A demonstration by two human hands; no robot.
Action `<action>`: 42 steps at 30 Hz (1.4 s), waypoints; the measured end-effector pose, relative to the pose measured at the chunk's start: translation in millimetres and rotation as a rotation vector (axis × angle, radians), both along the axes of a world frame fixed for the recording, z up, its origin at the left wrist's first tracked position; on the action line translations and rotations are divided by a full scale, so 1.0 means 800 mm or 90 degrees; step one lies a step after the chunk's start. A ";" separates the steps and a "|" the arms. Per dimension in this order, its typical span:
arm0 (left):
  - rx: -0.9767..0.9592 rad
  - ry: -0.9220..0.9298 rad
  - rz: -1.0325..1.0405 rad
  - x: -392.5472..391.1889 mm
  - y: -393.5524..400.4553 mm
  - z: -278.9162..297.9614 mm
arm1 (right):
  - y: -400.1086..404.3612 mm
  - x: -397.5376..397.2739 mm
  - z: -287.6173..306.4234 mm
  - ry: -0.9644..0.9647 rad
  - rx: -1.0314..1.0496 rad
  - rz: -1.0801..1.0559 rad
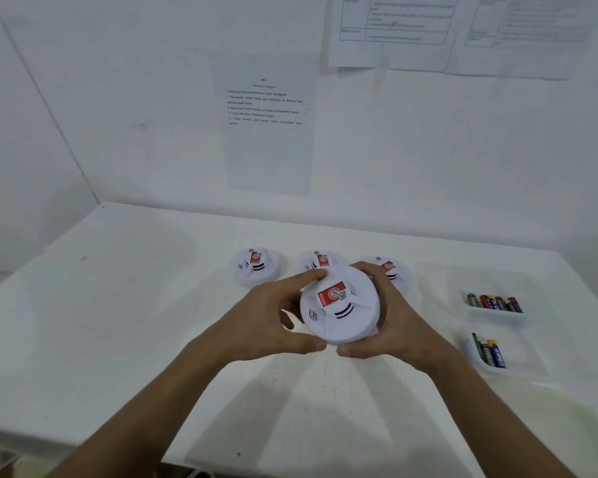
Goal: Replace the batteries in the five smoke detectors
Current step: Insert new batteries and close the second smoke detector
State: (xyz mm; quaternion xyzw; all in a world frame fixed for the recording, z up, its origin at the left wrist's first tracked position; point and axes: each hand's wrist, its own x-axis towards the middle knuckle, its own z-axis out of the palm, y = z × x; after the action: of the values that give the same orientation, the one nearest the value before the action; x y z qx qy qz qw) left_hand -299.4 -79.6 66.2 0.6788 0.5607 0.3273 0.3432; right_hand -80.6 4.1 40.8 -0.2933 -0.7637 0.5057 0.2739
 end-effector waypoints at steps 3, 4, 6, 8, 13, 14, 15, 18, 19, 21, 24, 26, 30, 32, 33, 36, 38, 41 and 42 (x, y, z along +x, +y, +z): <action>0.023 0.026 0.020 -0.004 0.001 -0.001 | 0.001 -0.001 0.001 -0.012 0.024 -0.013; 0.027 0.038 0.023 -0.005 0.003 -0.001 | 0.001 -0.001 0.000 -0.017 0.030 -0.015; 0.032 0.053 0.026 -0.008 0.006 0.000 | 0.001 -0.002 0.000 -0.021 0.039 -0.022; 0.031 0.052 0.020 -0.009 0.008 0.001 | 0.000 -0.002 0.000 -0.020 0.046 -0.029; 0.027 0.021 0.004 -0.009 0.010 0.007 | -0.002 -0.003 0.003 -0.012 0.053 -0.039; 0.028 0.015 0.002 -0.009 0.011 0.008 | -0.001 -0.003 0.003 -0.009 0.054 -0.038; 0.028 0.011 0.001 -0.009 0.012 0.009 | -0.001 -0.003 0.003 -0.007 0.054 -0.037; 0.028 0.011 0.002 -0.010 0.014 0.010 | 0.001 -0.002 0.001 0.003 0.050 -0.031; 0.029 0.013 0.003 -0.010 0.014 0.009 | 0.001 -0.002 0.000 0.007 0.049 -0.031; 0.029 0.016 0.003 -0.011 0.014 0.008 | 0.001 -0.003 -0.001 0.013 0.046 -0.031; 0.027 0.022 0.001 -0.013 0.015 0.006 | 0.001 -0.005 -0.001 0.013 0.044 -0.032; 0.026 0.024 -0.001 -0.014 0.016 0.007 | 0.001 -0.006 -0.002 0.011 0.043 -0.034; 0.028 0.015 -0.006 -0.014 0.019 0.009 | 0.002 -0.006 -0.001 0.007 0.045 -0.040; 0.029 0.013 -0.001 -0.014 0.020 0.010 | 0.003 -0.007 0.000 0.007 0.048 -0.041; 0.030 0.011 -0.002 -0.014 0.020 0.011 | 0.004 -0.007 0.000 0.006 0.050 -0.041; 0.033 0.014 -0.007 -0.014 0.021 0.012 | 0.005 -0.008 -0.002 0.006 0.048 -0.036; 0.029 0.011 -0.006 -0.014 0.021 0.012 | 0.006 -0.008 -0.003 0.007 0.045 -0.032; 0.029 0.006 -0.008 -0.016 0.021 0.013 | 0.007 -0.010 -0.003 0.006 0.051 -0.032; 0.031 0.003 -0.011 -0.016 0.021 0.013 | 0.007 -0.010 -0.003 0.005 0.052 -0.033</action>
State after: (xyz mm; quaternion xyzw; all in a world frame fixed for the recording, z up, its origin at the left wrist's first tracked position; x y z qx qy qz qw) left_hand -312.3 -62.8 76.5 0.6925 0.5476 0.3359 0.3282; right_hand -88.6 9.4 38.7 -0.2994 -0.7748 0.4680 0.3017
